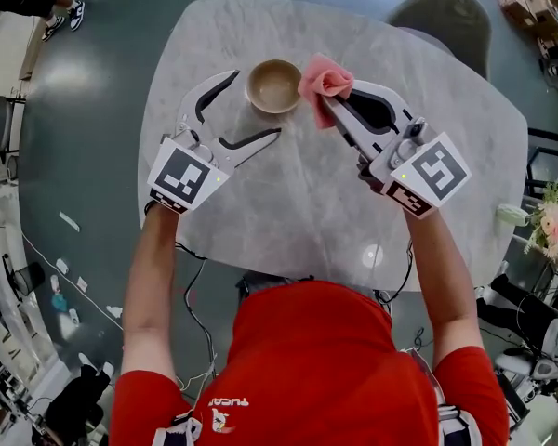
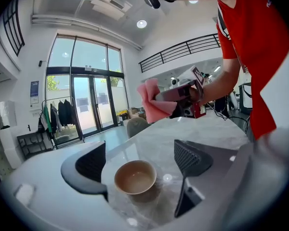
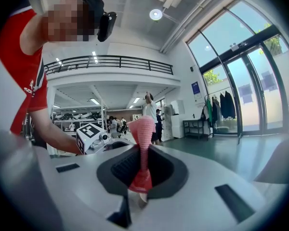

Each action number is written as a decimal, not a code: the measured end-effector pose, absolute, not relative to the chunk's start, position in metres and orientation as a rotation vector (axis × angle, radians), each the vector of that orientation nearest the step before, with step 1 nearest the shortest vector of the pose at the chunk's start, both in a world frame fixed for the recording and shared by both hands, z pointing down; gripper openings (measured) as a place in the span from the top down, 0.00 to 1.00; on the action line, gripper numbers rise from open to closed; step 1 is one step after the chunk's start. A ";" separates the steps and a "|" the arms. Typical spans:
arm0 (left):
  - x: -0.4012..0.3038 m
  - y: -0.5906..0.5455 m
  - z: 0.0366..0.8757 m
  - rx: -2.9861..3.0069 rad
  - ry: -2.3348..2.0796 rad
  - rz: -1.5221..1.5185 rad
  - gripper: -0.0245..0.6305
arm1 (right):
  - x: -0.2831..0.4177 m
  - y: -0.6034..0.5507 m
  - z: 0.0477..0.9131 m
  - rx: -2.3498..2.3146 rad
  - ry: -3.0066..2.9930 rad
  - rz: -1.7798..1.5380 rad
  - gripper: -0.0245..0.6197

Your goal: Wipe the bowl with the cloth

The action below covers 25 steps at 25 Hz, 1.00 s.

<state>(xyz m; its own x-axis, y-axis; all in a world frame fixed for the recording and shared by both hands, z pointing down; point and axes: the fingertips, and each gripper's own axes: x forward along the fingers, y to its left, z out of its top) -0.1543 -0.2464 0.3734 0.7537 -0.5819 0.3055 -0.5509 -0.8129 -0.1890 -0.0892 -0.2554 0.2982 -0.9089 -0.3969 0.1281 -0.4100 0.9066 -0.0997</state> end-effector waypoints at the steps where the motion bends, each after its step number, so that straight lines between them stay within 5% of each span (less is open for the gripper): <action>1: -0.154 -0.249 0.378 -2.863 0.916 -0.561 0.30 | -0.091 -0.258 0.300 0.630 -2.959 0.191 0.93; 16: -0.130 -0.264 0.442 -2.916 0.789 -0.738 0.08 | -0.088 -0.268 0.333 0.625 -2.872 0.179 0.93; 25: -0.119 -0.280 0.478 -2.959 0.788 -0.828 0.07 | -0.089 -0.269 0.354 0.566 -2.819 0.159 0.93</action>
<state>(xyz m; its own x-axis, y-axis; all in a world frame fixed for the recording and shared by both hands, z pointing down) -0.1187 -0.2802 0.4777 0.7404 -0.4556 0.4942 -0.4713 -0.8761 -0.1016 -0.0888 -0.2688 0.3540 -0.8901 -0.3639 0.2745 -0.3925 0.9181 -0.0556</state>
